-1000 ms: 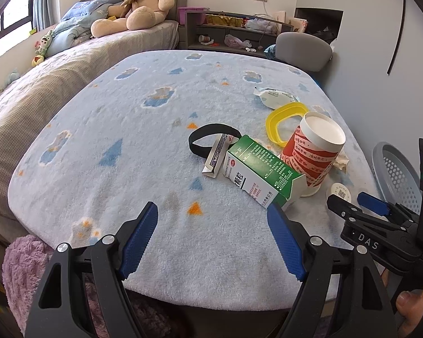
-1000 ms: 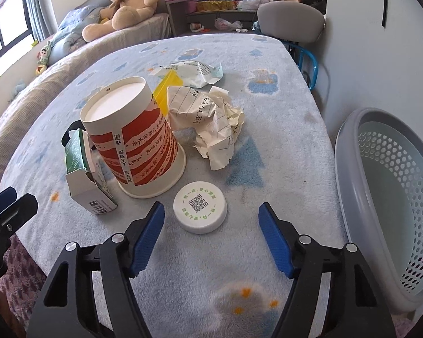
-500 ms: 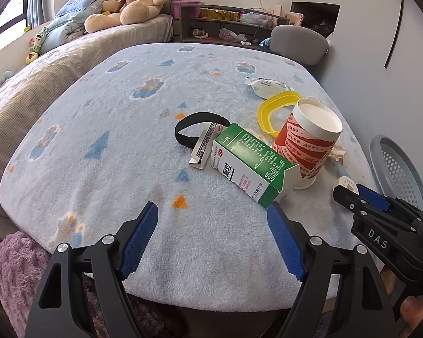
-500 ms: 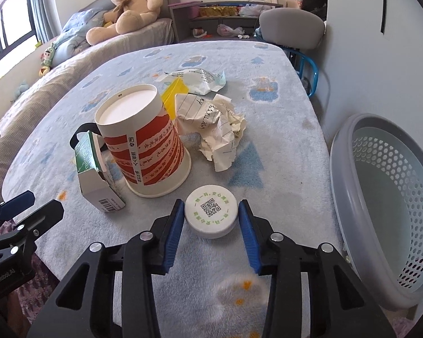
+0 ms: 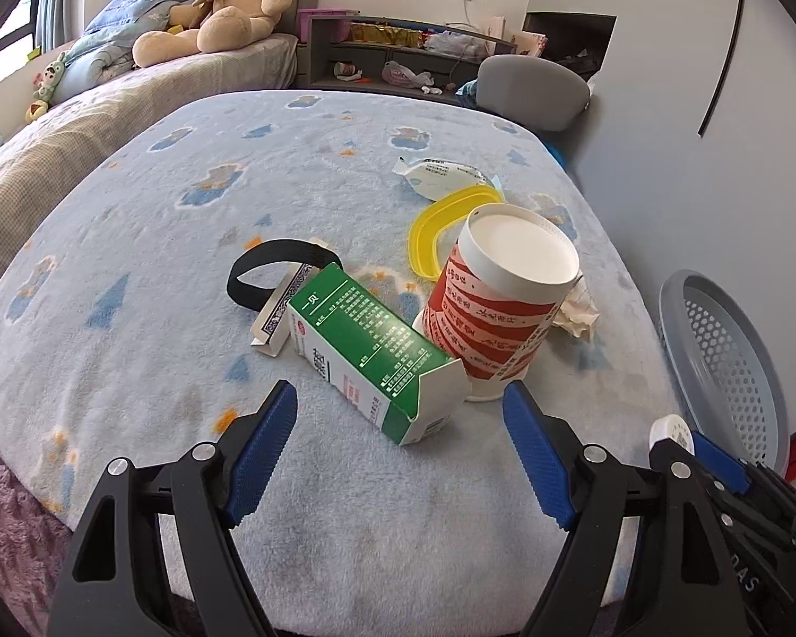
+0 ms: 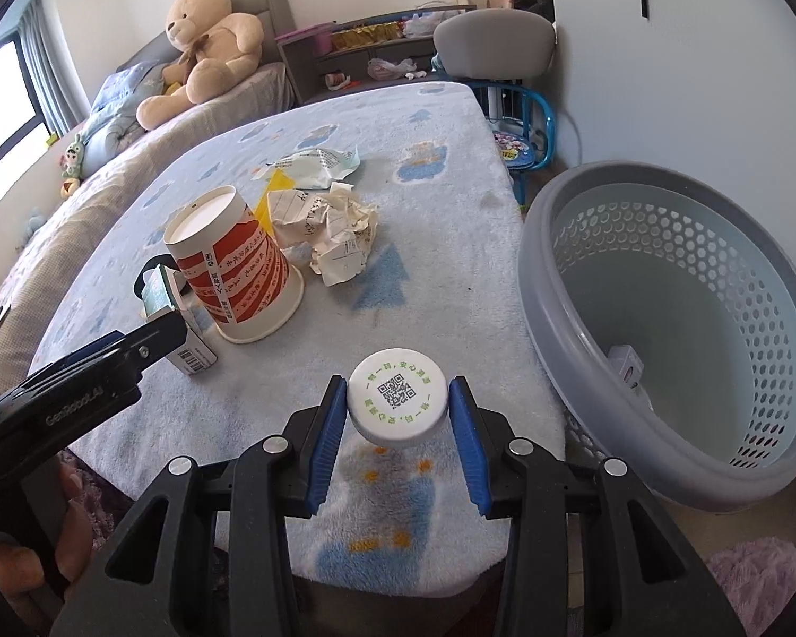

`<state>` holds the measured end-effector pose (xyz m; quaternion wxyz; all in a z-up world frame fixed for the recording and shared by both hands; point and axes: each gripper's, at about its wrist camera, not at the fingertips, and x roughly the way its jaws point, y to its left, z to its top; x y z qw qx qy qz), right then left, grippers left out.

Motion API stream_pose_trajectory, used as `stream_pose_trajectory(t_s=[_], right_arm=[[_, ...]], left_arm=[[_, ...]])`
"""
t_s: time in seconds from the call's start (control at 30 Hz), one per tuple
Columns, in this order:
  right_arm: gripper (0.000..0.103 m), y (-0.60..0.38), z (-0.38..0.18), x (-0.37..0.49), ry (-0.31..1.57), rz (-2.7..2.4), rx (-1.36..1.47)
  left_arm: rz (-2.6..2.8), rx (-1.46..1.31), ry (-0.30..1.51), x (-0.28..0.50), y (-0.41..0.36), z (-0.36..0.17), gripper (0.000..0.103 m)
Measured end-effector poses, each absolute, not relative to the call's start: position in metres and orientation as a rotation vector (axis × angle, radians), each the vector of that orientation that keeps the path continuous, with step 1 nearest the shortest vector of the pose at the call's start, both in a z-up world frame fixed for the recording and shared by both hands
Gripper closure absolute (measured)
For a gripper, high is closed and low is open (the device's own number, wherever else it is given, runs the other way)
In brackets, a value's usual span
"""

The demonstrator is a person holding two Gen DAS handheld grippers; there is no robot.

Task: Collect trash
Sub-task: 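Grasp the white round cap with the right gripper, then hold the cap in the right gripper while the left gripper grasps the green milk carton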

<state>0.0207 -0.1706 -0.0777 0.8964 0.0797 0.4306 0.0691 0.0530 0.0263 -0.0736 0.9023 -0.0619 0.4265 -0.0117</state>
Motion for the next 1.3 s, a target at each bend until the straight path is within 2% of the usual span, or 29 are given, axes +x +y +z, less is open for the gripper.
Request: stream_pose_trajectory(t_s=[0.23,0.83,1.1,1.3], right_arm=[[0.064,-0.171,-0.075,0.018,0.886,0.139,0.173],[0.064,-0.164,-0.072,0.016,0.876,0.160,0.170],[0.064,-0.162,-0.074,0.016,0.879,0.165,0.169],[0.064,-0.169,-0.073,0.016,0.875,0.153,0.185]], left_arm=[[0.035,-0.109,0.900,0.064,0.034,-0.083,0.027],[0.058,-0.161,0.947,0.030,0.084,-0.075,0.026],[0.050,-0.223,0.957,0.051,0.068,-0.070,0.026],[0.098,-0.115,0.995,0.059,0.048,-0.087,0.026]])
